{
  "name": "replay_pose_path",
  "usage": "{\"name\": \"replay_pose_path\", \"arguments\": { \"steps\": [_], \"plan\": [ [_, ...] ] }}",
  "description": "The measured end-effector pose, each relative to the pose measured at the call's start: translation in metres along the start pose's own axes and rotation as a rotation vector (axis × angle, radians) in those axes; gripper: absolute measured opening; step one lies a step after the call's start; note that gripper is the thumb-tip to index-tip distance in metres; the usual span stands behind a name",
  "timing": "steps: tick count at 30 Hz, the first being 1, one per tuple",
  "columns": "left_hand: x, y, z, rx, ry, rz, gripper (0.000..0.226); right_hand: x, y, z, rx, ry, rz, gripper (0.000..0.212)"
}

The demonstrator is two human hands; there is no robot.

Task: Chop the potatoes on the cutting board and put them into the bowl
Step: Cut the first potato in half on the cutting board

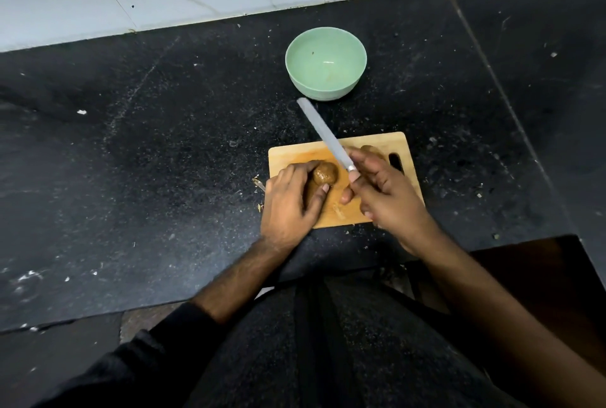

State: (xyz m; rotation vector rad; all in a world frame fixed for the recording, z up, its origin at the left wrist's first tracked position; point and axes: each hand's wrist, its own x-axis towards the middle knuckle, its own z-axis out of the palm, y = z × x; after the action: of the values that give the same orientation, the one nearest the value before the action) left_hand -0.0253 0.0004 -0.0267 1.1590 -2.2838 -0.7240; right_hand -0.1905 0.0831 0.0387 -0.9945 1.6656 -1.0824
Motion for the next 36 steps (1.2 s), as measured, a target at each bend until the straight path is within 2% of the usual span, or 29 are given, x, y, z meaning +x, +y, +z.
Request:
{"name": "replay_pose_path", "arguments": {
  "steps": [3, 6, 13, 22, 28, 36],
  "plan": [
    [-0.001, 0.002, 0.0, 0.014, 0.007, 0.004, 0.042, -0.001, 0.012, 0.004, -0.378, 0.091, -0.072, 0.032],
    [-0.001, 0.002, 0.0, 0.039, 0.014, 0.015, 0.041, -0.002, 0.014, 0.005, -0.52, 0.086, -0.055, 0.031],
    [-0.003, 0.001, 0.003, 0.042, 0.042, 0.04, 0.039, 0.002, 0.015, 0.003, -0.639, 0.044, -0.05, 0.023],
    [-0.004, -0.003, 0.009, 0.074, 0.091, 0.079, 0.041, -0.008, 0.028, 0.016, -0.678, 0.086, -0.218, 0.026],
    [-0.003, -0.002, 0.01, 0.11, 0.105, 0.07, 0.038, -0.011, 0.023, 0.024, -0.715, 0.081, -0.175, 0.025],
    [-0.001, -0.004, 0.014, 0.026, 0.15, 0.06, 0.039, -0.003, 0.024, 0.026, -0.803, 0.065, -0.125, 0.026]
  ]
}}
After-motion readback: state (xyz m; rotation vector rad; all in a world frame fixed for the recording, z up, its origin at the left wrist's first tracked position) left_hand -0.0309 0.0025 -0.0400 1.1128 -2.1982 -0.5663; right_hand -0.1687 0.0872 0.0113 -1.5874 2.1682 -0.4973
